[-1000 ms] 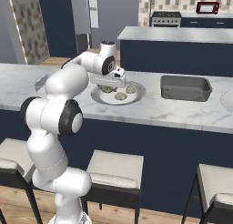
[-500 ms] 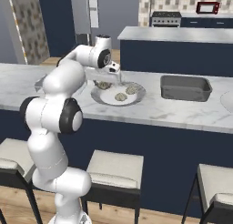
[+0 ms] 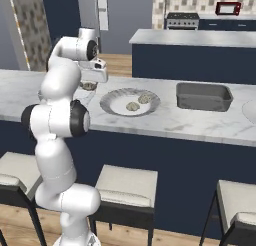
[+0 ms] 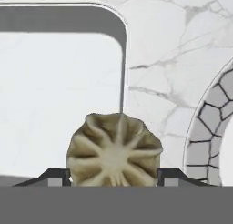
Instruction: Place two dumplings into each of the tupperware containers and then place the containers in the fridge.
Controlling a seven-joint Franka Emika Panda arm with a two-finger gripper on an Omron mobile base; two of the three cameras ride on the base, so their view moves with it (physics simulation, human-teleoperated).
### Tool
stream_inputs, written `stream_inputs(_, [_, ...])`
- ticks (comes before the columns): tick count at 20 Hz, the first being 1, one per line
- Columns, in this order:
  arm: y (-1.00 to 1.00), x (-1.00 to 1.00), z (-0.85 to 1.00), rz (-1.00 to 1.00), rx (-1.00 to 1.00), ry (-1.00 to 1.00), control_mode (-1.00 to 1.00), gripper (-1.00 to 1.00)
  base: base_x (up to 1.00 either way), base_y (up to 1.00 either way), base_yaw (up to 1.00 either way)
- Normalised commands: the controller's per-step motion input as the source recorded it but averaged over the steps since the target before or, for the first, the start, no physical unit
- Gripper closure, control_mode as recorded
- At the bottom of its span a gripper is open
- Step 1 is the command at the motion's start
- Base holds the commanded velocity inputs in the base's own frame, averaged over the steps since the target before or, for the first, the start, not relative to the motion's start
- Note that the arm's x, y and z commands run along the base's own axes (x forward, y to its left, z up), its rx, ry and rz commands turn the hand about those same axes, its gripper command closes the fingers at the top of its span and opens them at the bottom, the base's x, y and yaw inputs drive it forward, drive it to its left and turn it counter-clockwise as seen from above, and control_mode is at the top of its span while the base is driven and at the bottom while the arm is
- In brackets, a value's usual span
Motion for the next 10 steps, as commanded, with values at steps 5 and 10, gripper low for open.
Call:
stream_inputs(5, [0.66,0.16,0.00,0.02,0.01,0.13,-1.00,1.00,0.00,0.00,0.00])
stream_inputs(10, [0.00,0.12,-0.32,0.00,0.04,0.05,-1.00,1.00,0.00,0.00,0.00])
